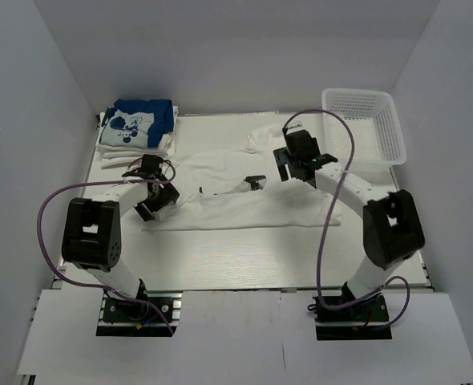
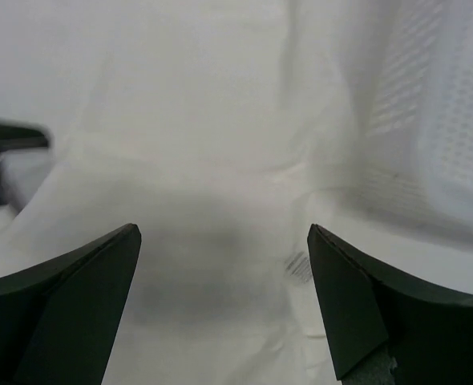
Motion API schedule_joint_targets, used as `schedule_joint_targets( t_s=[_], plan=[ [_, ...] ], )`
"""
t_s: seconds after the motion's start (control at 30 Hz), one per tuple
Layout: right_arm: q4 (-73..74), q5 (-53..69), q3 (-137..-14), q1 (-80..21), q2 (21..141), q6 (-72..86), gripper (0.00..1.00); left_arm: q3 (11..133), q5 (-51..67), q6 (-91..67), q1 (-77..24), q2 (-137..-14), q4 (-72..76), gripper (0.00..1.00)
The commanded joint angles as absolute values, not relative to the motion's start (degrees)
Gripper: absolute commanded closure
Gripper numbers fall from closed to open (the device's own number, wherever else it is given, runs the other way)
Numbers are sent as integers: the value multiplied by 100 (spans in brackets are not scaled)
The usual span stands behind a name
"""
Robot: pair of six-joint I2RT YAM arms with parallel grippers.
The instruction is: Fold and stack the t-shirts
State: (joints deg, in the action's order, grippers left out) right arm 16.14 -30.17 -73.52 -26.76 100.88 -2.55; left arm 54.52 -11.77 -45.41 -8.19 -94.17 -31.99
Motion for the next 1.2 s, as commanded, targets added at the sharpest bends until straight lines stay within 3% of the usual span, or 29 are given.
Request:
schedule_joint_targets(
  t_s=[0.0, 0.17, 0.43, 0.77, 0.97, 1.1, 1.17],
  plan=[
    [1223, -855, -6427, -2803, 9335, 368, 10, 5388, -591, -4518, -782, -9202, -2839, 0],
    [818, -536, -5259, -2874, 9000, 861, 10, 5388, -272, -4518, -782, -9149, -2664, 0],
    [738, -456, -4992, -2944, 9439, 1160, 10, 5388, 62, -4570, -782, -8903, -2505, 0],
    [958, -1204, -5062, -2927, 9501, 1266, 10, 6029, -2764, -5659, -546, -8771, -3901, 0],
    [1107, -1547, -4966, -2935, 9448, 1318, 10, 6565, -3410, -5643, -325, -8771, -4482, 0],
    [1064, -1503, -4878, -2936, 9422, 1301, 10, 6364, -2122, -4196, -439, -8421, -3509, 0],
    [1072, -1477, -4878, -2944, 9431, 1310, 10, 5873, -542, -3570, -501, -8043, -2974, 0]
  ],
)
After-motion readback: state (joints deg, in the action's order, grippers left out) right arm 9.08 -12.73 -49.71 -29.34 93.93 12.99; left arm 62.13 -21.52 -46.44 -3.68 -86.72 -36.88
